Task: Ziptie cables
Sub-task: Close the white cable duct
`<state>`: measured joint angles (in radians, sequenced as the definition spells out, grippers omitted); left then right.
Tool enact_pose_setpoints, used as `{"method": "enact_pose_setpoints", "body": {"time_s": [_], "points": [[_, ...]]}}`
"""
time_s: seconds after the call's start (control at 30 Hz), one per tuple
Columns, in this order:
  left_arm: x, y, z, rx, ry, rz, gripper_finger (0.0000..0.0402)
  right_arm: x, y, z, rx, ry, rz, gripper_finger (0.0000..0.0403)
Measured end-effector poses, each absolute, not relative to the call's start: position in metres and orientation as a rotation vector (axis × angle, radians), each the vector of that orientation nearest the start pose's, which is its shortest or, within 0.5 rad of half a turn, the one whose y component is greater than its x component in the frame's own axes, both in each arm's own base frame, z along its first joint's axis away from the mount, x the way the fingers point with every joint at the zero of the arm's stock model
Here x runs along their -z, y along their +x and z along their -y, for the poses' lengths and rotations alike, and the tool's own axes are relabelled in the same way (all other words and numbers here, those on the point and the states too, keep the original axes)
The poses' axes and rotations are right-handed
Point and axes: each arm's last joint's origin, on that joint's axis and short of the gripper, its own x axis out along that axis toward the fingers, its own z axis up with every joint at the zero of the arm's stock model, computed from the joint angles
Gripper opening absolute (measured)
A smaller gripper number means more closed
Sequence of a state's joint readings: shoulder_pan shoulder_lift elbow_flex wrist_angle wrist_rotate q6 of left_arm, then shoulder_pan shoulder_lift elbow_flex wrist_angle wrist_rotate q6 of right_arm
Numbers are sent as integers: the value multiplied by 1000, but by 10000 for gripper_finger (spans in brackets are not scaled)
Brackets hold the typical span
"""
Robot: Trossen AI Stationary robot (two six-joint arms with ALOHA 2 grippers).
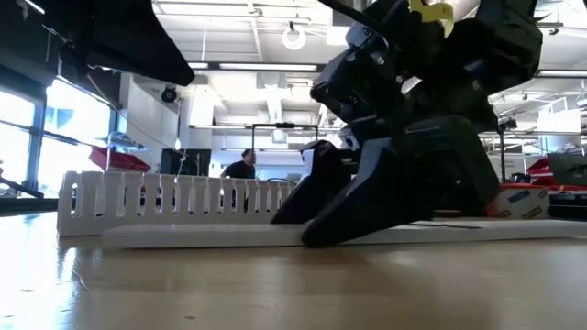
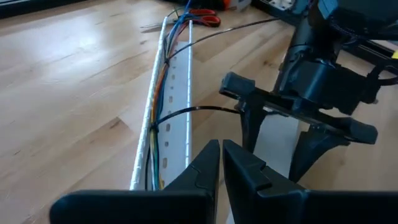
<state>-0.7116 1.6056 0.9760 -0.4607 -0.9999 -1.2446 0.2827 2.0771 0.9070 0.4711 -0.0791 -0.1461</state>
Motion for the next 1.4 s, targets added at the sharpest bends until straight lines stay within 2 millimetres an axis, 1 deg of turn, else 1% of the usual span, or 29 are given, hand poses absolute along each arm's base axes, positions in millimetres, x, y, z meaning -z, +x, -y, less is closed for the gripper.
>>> {"method": "enact_pose_setpoints", "body": {"time_s": [0.07,0.17,0.27,0.37,0.47,0.67,0.7,0.73,0.77,0.8,0.83,0.87,0.93,1.0,1.07,1.13,1.23,1.3,1.4], "points": [[-197,244,178,-614,-359,-423,3,-62,357,-105,-398,-210,-691,253],[-198,244,178,-616,-360,-412,3,-54,360,-101,-405,-208,-687,212],[-199,245,178,-621,-365,-390,3,-48,364,-94,-438,-190,-652,209],[-201,245,180,-618,-368,-388,3,-49,366,-92,-453,-186,-630,209],[-210,247,185,-597,-362,-376,3,-56,365,-91,-469,-186,-609,209],[-235,254,196,-556,-305,-341,3,-88,360,-90,-506,-198,-597,208],[-238,255,196,-555,-301,-333,3,-96,360,-90,-512,-208,-577,175],[-240,255,197,-554,-286,-329,3,-104,359,-91,-518,-218,-562,110],[-242,255,198,-553,-277,-326,3,-112,358,-90,-522,-228,-548,55],[-243,255,199,-551,-276,-322,3,-118,358,-90,-525,-237,-537,24],[-244,255,199,-550,-274,-321,3,-124,356,-90,-530,-250,-534,9],[-244,255,199,-549,-271,-322,3,-128,355,-90,-533,-255,-539,2],[-243,254,200,-546,-270,-323,3,-135,353,-89,-533,-254,-537,3],[-244,254,200,-545,-270,-324,3,-138,353,-89,-531,-248,-526,4],[-244,254,200,-545,-270,-324,3,-134,353,-92,-551,-276,-531,1],[-244,254,200,-545,-270,-324,3,-129,352,-96,-585,-336,-528,16],[-244,254,200,-545,-269,-324,3,-126,353,-101,-609,-364,-492,62],[-244,254,200,-545,-269,-325,3,-124,356,-101,-604,-360,-472,100],[-244,254,200,-543,-270,-327,3,-114,359,-99,-594,-364,-479,161]]}}
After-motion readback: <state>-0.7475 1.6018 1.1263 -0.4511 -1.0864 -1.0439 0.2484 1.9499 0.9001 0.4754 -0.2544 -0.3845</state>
